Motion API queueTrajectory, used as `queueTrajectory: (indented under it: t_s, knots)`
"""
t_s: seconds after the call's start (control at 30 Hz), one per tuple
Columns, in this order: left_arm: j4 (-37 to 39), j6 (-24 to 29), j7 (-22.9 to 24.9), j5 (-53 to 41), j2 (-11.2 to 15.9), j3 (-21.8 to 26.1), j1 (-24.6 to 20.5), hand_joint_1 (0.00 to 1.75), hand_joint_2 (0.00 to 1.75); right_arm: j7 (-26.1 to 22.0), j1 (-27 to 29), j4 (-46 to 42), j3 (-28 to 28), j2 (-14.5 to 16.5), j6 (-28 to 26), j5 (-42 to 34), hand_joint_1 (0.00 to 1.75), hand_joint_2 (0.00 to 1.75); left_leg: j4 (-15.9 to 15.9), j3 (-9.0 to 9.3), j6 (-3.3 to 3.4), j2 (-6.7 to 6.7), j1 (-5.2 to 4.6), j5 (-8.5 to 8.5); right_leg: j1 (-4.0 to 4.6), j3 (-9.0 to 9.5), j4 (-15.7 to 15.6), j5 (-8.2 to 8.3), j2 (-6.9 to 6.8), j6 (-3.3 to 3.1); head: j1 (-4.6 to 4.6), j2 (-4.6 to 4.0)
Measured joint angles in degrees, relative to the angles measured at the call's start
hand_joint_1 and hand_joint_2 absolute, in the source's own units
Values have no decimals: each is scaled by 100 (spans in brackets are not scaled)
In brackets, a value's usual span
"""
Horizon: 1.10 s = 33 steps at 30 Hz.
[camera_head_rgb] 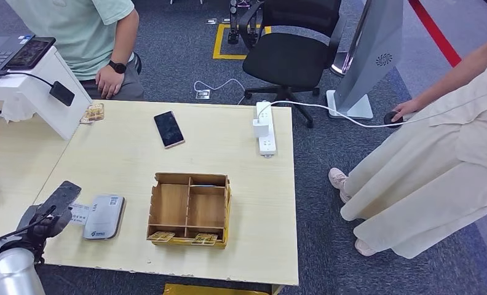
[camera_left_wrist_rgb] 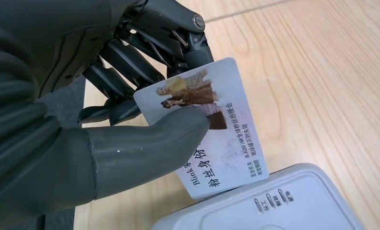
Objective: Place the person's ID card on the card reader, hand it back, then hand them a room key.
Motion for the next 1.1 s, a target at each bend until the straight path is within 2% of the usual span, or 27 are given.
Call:
queueTrajectory:
  t_s: [0.23, 0.33, 0.4, 0.53, 0.63, 0.7, 0.87, 1.1]
  knots:
    - [-168, -238, 129, 1304, 172, -4, 590, 175, 175, -35, -77, 250, -13, -114, -131, -42, 0, 175, -1, 7, -7, 13, 0, -6, 0, -1, 0, -3, 17, -3, -3, -1]
    - [-271, -112, 171, 1684, 174, -14, 697, 175, 175, -51, -111, 338, -13, -152, -174, -61, 0, 175, -1, 7, -7, 12, 0, -5, 0, -1, -1, -3, 15, -3, -3, -1]
    - [-321, 92, 245, 1614, 186, -52, 692, 175, 175, -55, -134, 375, -12, -166, -179, -71, 0, 175, -1, 8, -7, 12, 0, -5, 1, -1, -1, -3, 15, -4, -3, 0]
    - [-356, 666, 372, 491, 249, -215, 345, 175, 175, -37, -174, 380, -4, -167, -162, -128, 0, 175, 1, 9, -8, -3, 2, 1, 6, 1, -1, -1, -4, -4, -4, 0]
    - [-355, 964, 275, -524, 175, -255, -174, 175, 175, 6, -185, 297, 10, -136, -90, -166, 0, 175, 2, 8, -10, -14, 3, 7, 7, 7, 0, 1, -19, -5, -4, -1]
    - [-355, 997, 171, -799, 84, -265, -452, 175, 175, 32, -179, 228, 11, -104, -52, -177, 0, 175, 2, 9, -11, -11, 3, 7, 7, 8, 0, 2, -14, -5, -4, -1]
    - [-333, 826, -15, -876, -38, -325, -721, 175, 175, 61, -148, 175, 10, -78, -46, -168, 0, 175, 2, 11, -11, 4, 2, 4, 7, 4, 0, 2, 7, -4, -1, -1]
    - [-305, 500, -117, -361, -31, -416, -658, 175, 175, 60, -144, 196, 2, -80, -86, -162, 0, 175, 1, 10, -12, 6, 3, -2, 7, 1, -1, -1, 6, -5, -3, 0]
